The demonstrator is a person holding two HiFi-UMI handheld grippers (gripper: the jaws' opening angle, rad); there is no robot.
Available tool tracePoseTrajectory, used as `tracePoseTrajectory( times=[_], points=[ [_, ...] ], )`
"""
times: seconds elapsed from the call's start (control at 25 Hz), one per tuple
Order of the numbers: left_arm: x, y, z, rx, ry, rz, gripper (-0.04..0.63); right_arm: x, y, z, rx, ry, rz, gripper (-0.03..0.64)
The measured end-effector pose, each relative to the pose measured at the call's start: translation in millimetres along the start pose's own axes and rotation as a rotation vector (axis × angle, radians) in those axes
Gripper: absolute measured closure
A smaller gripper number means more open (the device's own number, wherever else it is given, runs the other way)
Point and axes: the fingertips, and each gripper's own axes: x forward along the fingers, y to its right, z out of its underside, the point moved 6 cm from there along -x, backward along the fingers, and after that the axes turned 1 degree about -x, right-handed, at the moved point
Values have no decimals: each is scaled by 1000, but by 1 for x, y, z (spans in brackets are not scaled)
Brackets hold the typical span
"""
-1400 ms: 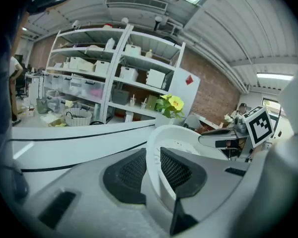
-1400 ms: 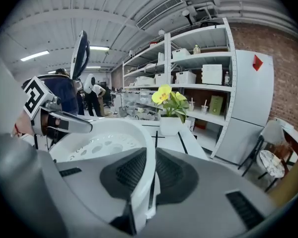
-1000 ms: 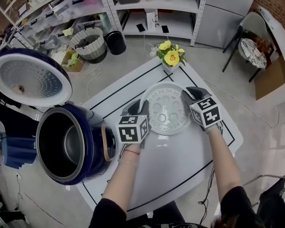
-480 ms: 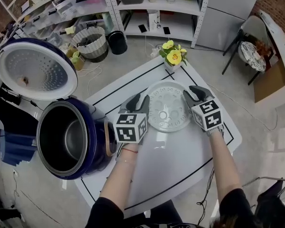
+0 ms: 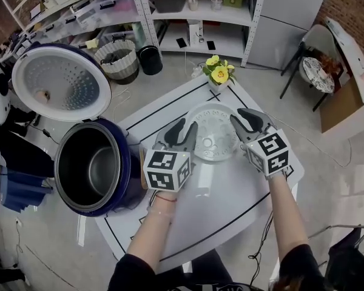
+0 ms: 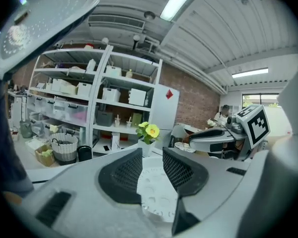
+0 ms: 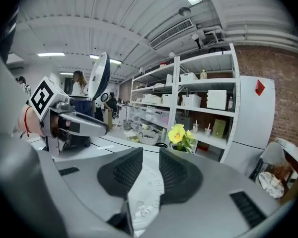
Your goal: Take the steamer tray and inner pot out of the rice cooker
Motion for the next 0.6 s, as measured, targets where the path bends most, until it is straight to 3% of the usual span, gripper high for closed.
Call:
tracePoseTrajectory(
  times=[0.36, 0.6],
  points=[
    [-72, 46, -49, 14, 121, 81, 492, -46, -52, -76, -61, 128, -101, 518],
    [-136, 52, -78, 27, 200, 95, 492, -56, -101, -118, -124, 184, -167, 518]
  ],
)
